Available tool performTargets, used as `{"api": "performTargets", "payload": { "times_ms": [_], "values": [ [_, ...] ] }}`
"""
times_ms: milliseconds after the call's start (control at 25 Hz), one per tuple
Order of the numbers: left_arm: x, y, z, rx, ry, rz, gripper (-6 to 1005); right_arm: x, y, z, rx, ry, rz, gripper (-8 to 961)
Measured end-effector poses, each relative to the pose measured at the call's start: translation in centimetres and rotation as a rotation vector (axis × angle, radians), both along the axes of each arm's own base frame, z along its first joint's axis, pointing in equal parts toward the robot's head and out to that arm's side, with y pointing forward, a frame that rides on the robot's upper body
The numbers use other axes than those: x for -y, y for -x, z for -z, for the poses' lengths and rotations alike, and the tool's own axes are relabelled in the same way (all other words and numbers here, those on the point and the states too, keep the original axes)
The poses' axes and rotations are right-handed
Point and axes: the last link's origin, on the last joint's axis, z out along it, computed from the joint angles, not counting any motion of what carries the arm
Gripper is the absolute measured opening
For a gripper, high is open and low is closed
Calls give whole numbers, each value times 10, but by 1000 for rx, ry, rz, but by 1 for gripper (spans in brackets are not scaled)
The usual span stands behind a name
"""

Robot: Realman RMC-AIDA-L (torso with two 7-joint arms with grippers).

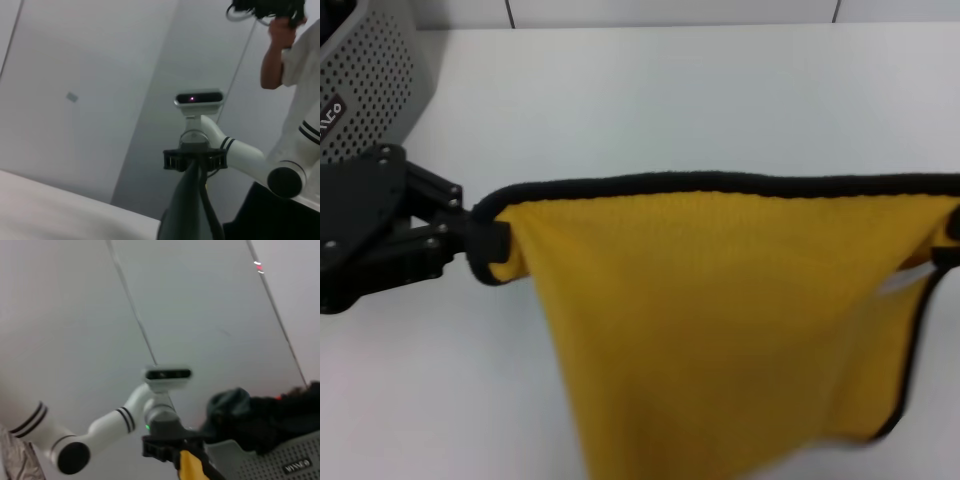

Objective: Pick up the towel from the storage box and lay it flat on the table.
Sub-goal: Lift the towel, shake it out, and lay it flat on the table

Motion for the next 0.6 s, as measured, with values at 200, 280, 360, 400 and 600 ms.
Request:
{"api": "performTargets", "payload": {
  "times_ms": [200, 280, 360, 400, 600],
  "values": [
    [-14, 17, 13, -79, -59, -155, 29, -27, -18, 60, 37, 141, 130, 9],
    [-25, 33, 35, -190, -78, -255, 28, -43, -27, 100, 71, 201, 196, 9],
    [-35, 46, 55, -283, -83, -325, 27, -53, -34, 122, 85, 223, 241, 9],
    [-40, 55, 66, -352, -84, -369, 27, -59, -34, 128, 89, 220, 252, 9],
    [-53, 71, 86, -499, -113, -441, 28, -80, -40, 134, 139, 145, 316, 10]
  ]
}}
